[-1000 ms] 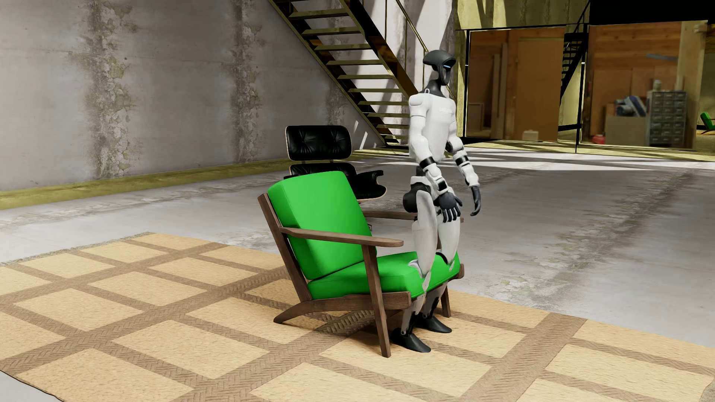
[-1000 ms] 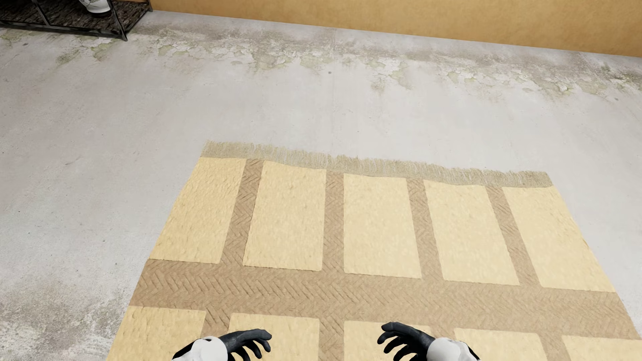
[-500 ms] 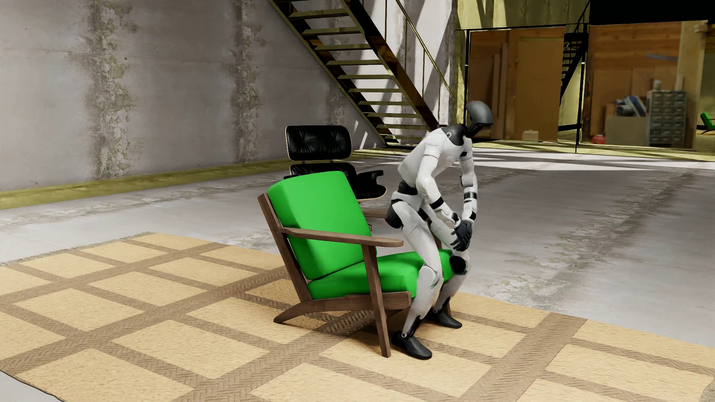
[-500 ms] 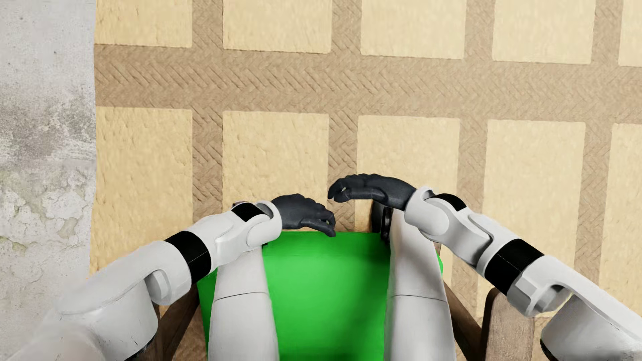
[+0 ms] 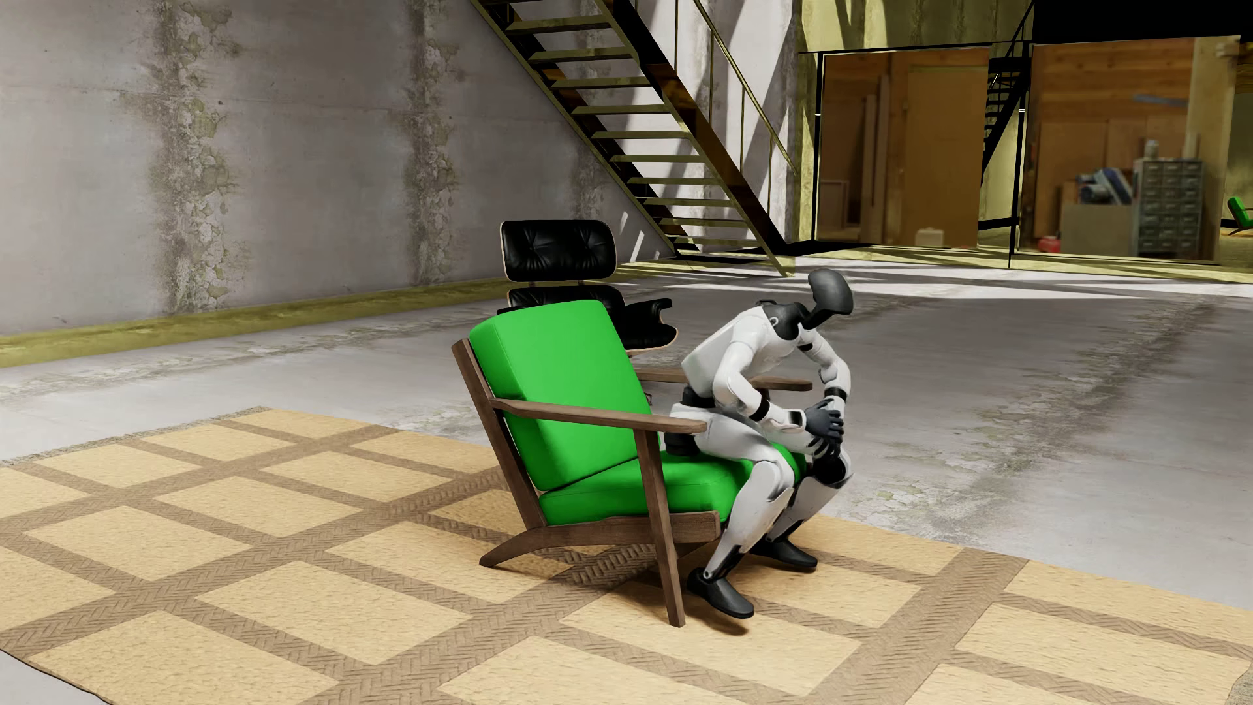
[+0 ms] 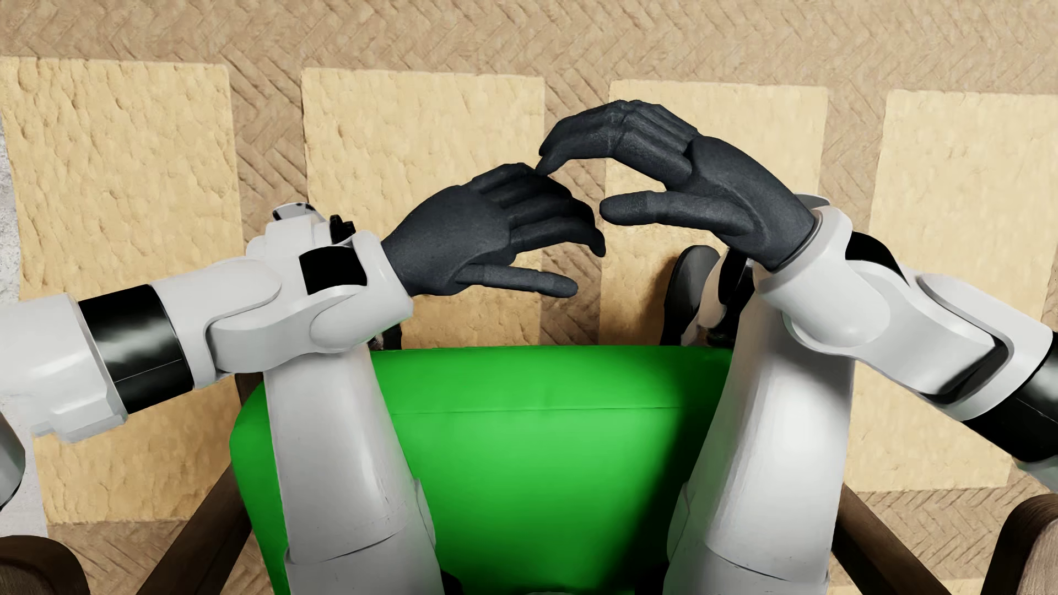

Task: Sit down on the dark green chair

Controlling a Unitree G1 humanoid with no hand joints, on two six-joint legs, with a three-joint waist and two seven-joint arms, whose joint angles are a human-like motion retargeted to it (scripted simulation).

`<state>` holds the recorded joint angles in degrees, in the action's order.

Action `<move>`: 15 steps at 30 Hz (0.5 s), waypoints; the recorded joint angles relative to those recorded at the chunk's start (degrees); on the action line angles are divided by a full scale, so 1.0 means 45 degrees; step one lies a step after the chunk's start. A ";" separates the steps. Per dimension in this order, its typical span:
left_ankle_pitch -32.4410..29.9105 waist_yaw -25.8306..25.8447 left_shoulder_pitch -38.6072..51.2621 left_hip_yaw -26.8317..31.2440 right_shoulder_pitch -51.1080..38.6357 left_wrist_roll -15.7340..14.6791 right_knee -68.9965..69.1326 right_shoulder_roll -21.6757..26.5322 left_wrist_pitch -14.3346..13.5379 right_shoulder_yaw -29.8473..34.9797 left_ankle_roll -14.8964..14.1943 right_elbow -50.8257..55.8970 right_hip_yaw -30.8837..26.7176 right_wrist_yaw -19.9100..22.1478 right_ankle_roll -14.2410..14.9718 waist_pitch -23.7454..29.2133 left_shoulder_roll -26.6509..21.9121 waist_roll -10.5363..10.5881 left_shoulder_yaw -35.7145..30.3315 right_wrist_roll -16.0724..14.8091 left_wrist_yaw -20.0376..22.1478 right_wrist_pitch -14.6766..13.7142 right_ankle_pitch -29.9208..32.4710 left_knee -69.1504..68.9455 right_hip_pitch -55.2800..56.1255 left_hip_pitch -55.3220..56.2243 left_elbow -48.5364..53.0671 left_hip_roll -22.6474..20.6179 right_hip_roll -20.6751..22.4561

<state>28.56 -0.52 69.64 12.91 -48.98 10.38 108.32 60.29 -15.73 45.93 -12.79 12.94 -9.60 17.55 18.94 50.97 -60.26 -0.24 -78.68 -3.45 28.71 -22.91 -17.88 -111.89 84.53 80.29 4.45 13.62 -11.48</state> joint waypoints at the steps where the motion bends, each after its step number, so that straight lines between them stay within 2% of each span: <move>1: -0.0068 0.0007 -0.0454 0.0056 0.0262 0.0092 0.0281 -0.0159 0.0111 -0.0235 0.0027 -0.0092 -0.0006 -0.0231 -0.0086 -0.0085 0.0050 0.0009 0.0453 0.0122 -0.0212 0.0105 0.0053 -0.0270 -0.0088 -0.0036 -0.0116 -0.0001 0.0030; 5: -0.0429 0.0059 -0.2625 0.0201 0.1128 0.0517 0.1114 -0.1199 0.0431 -0.0957 0.0095 -0.1275 0.0005 -0.1590 -0.0479 -0.0507 0.1001 -0.0028 0.2837 0.0763 -0.1625 0.0655 0.0291 -0.1011 -0.0886 -0.0723 -0.1317 -0.0013 0.0127; 8: -0.0873 0.0036 -0.5097 0.0001 0.2758 0.1005 0.0959 -0.2455 0.0498 -0.1956 0.0126 -0.2958 0.0098 -0.2640 -0.0665 -0.0984 0.2653 0.0001 0.5358 0.1532 -0.2987 0.0928 0.0710 -0.0850 -0.2273 -0.2122 -0.3310 0.0075 -0.0004; 10: -0.1174 -0.0012 -0.6663 -0.0048 0.4044 0.1148 0.0794 -0.3489 0.0712 -0.3167 0.0327 -0.3875 0.0216 -0.3123 -0.0728 -0.1275 0.4031 0.0147 0.7122 0.1999 -0.3382 0.1185 0.0978 -0.0743 -0.3076 -0.2771 -0.4686 0.0004 -0.0028; 12: -0.1396 -0.0062 -0.8050 -0.0108 0.5365 0.0938 0.0634 -0.4612 0.0985 -0.4263 0.0485 -0.4878 0.0248 -0.2787 -0.0849 -0.1628 0.5565 0.0205 0.8724 0.2121 -0.2984 0.1297 0.1208 -0.0611 -0.3709 -0.3389 -0.6030 -0.0143 0.0003; 14: -0.1561 -0.0061 -0.9259 -0.0183 0.6418 0.0126 0.0522 -0.5801 0.1413 -0.5281 0.0612 -0.6080 0.0273 -0.1882 -0.1018 -0.1969 0.7015 0.0220 1.0179 0.1856 -0.1733 0.1509 0.1333 -0.0475 -0.4192 -0.3932 -0.7161 -0.0305 0.0030; 15: -0.1574 -0.0049 -0.9780 -0.0243 0.6895 -0.0472 0.0531 -0.6364 0.1806 -0.5689 0.0699 -0.6613 0.0266 -0.1362 -0.1128 -0.2143 0.7584 0.0174 1.0743 0.1581 -0.1482 0.1809 0.1351 -0.0431 -0.4381 -0.4205 -0.7609 -0.0389 0.0053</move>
<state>21.48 -0.74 25.63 11.82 -17.95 8.26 110.71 31.65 -7.60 20.33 -9.65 -16.82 -8.41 11.42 13.86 41.33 -26.13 0.54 -30.34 3.66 22.04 -14.77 -11.80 -113.83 64.82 61.36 -29.79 11.87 -11.24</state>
